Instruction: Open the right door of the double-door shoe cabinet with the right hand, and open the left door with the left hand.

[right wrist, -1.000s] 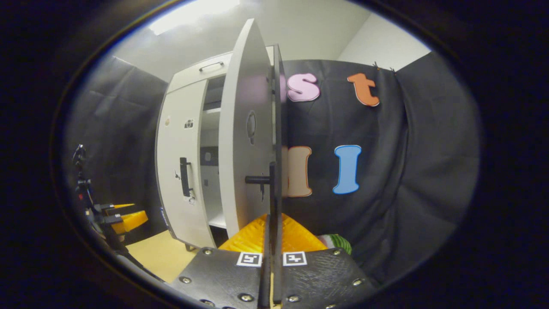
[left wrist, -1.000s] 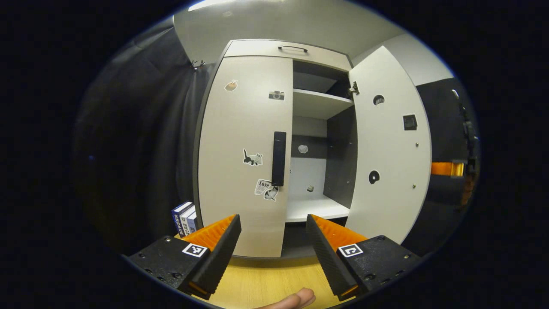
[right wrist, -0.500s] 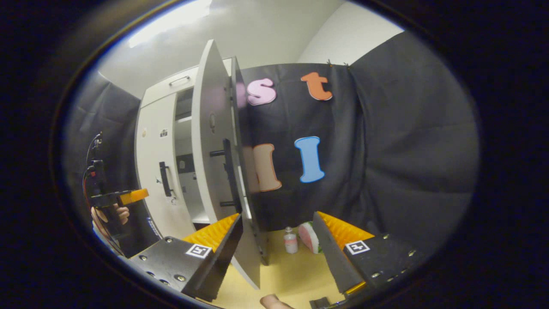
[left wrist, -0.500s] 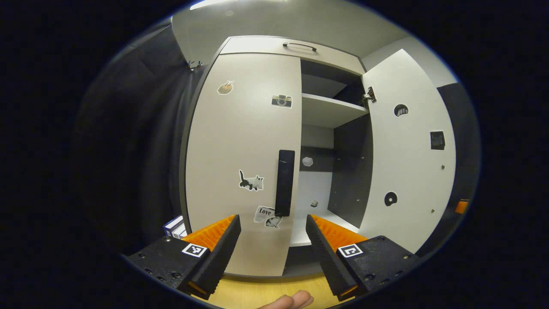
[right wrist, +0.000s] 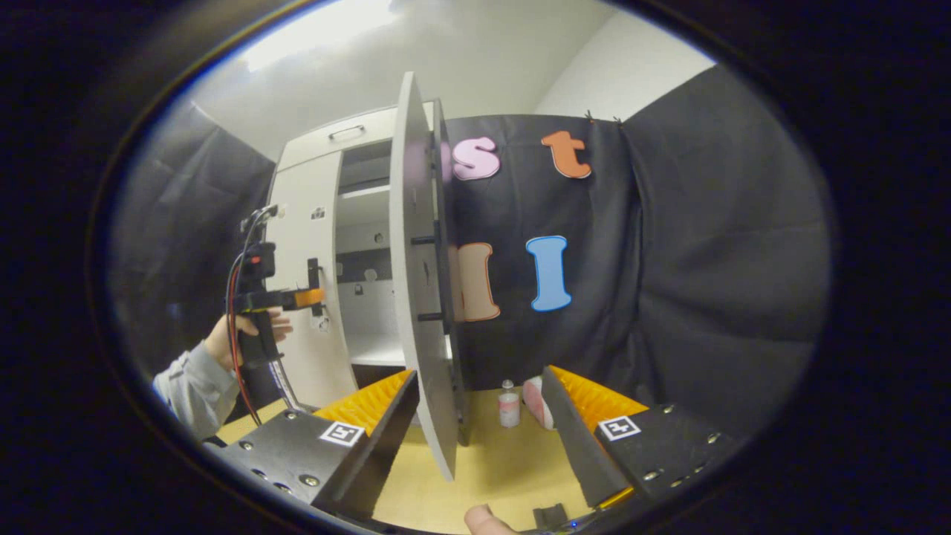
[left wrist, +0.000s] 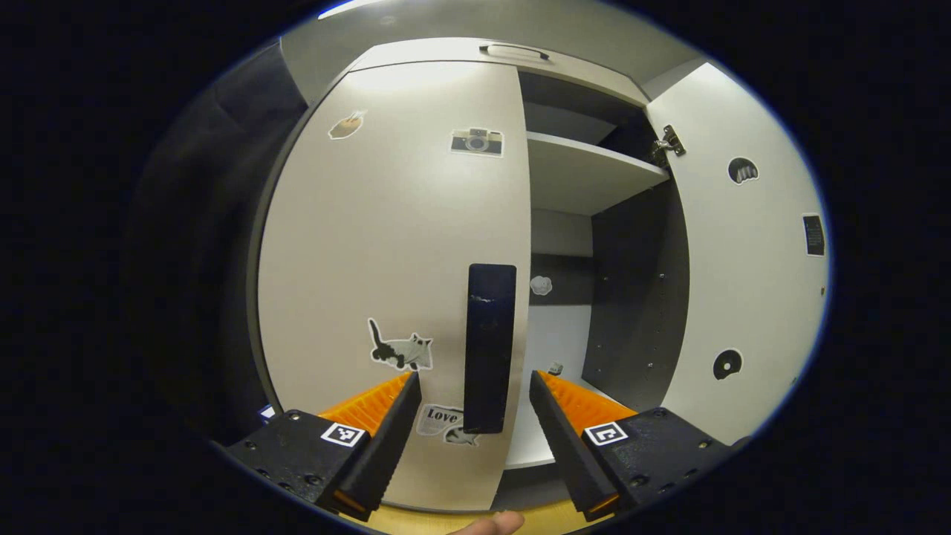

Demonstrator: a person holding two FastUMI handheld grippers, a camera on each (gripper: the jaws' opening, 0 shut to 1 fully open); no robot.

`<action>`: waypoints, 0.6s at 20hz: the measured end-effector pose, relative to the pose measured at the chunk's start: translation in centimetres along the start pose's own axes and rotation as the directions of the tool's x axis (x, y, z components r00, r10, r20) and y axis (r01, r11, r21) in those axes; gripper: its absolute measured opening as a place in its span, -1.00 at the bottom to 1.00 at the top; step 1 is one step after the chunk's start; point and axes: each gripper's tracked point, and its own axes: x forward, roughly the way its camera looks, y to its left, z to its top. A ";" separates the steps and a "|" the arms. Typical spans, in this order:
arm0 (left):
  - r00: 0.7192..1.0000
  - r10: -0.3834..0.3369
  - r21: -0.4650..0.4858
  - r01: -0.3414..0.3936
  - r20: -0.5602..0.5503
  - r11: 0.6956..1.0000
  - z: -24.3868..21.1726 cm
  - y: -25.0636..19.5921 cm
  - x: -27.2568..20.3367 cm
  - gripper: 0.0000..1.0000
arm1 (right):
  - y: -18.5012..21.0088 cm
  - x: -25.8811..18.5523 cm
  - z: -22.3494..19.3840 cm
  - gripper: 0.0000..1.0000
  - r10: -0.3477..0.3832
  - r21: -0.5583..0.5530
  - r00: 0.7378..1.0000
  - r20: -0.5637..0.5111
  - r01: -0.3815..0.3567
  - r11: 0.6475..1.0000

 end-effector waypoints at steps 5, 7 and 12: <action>1.000 -0.002 0.018 0.002 0.014 1.000 0.5 0.0 1.9 0.34 | 2.1 -1.5 -1.0 0.97 0.049 -0.028 0.999 -0.003 -0.049 0.998; 0.999 -0.021 0.048 0.020 0.037 0.999 0.8 -0.7 2.0 0.19 | 2.7 -2.0 -1.5 0.97 0.052 -0.063 0.999 -0.008 -0.052 0.997; 1.000 -0.028 0.045 0.027 0.003 0.999 0.3 -1.0 2.0 -0.34 | 3.6 -2.7 -2.0 0.96 0.033 -0.063 0.999 -0.013 -0.034 0.997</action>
